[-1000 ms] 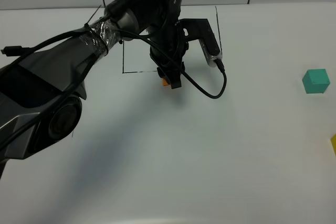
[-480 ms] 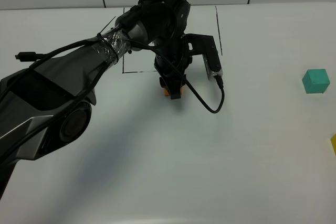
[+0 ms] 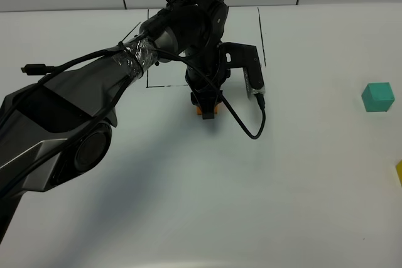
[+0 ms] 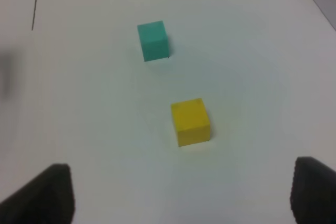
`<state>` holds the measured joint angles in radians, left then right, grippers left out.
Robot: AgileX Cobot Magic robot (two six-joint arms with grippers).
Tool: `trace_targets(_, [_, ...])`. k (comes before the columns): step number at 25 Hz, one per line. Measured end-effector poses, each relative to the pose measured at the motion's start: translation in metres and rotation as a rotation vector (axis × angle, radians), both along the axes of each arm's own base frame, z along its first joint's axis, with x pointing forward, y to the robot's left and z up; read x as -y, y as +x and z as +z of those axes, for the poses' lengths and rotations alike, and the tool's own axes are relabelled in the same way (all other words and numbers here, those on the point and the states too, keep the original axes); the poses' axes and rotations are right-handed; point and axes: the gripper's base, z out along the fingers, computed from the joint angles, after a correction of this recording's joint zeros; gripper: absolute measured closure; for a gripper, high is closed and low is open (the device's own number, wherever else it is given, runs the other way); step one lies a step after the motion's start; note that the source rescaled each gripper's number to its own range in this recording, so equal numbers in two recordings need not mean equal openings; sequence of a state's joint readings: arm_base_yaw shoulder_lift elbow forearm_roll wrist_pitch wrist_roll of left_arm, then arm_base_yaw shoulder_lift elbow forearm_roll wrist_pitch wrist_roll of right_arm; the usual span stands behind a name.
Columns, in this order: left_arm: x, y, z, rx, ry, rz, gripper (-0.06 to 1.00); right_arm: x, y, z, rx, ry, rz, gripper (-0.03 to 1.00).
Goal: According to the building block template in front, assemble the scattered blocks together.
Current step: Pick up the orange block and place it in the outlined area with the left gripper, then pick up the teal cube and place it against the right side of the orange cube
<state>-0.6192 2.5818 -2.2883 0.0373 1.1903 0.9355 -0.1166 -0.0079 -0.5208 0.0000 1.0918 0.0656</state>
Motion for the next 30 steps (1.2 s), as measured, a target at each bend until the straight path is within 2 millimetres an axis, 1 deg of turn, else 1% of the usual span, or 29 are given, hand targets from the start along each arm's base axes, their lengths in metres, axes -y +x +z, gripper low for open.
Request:
trace_targets(6, [0.000, 0.000, -0.001, -0.003, 0.000, -0.050, 0.94, 0.000, 0.000, 0.000, 0.000, 0.000, 0.000, 0.27])
trace_targets(19, [0.001, 0.000, -0.001, -0.004, -0.001, -0.054, 0.94, 0.000, 0.000, 0.000, 0.000, 0.000, 0.000, 0.27])
trace_targets(20, [0.001, 0.000, -0.001, -0.004, -0.001, -0.054, 0.92, 0.000, 0.000, 0.000, 0.000, 0.000, 0.000, 0.27])
trace_targets(22, [0.001, -0.001, -0.008, -0.018, 0.002, -0.054, 0.84, 0.000, 0.000, 0.000, 0.000, 0.000, 0.000, 0.27])
trace_targets(23, [0.001, -0.001, -0.011, -0.023, 0.000, -0.054, 0.75, 0.000, 0.000, 0.000, 0.000, 0.000, 0.000, 0.27])
trace_targets(25, [0.002, -0.001, -0.011, -0.028, 0.000, -0.055, 0.56, 0.000, 0.000, 0.000, 0.000, 0.000, 0.000, 0.27])
trace_targets(28, [0.002, -0.001, -0.011, -0.027, 0.001, -0.053, 0.23, 0.000, 0.000, 0.000, 0.000, 0.000, 0.000, 0.27])
trace_targets(30, [0.002, -0.001, -0.011, -0.027, -0.001, -0.042, 0.08, 0.000, 0.000, 0.000, 0.000, 0.000, 0.000, 0.27])
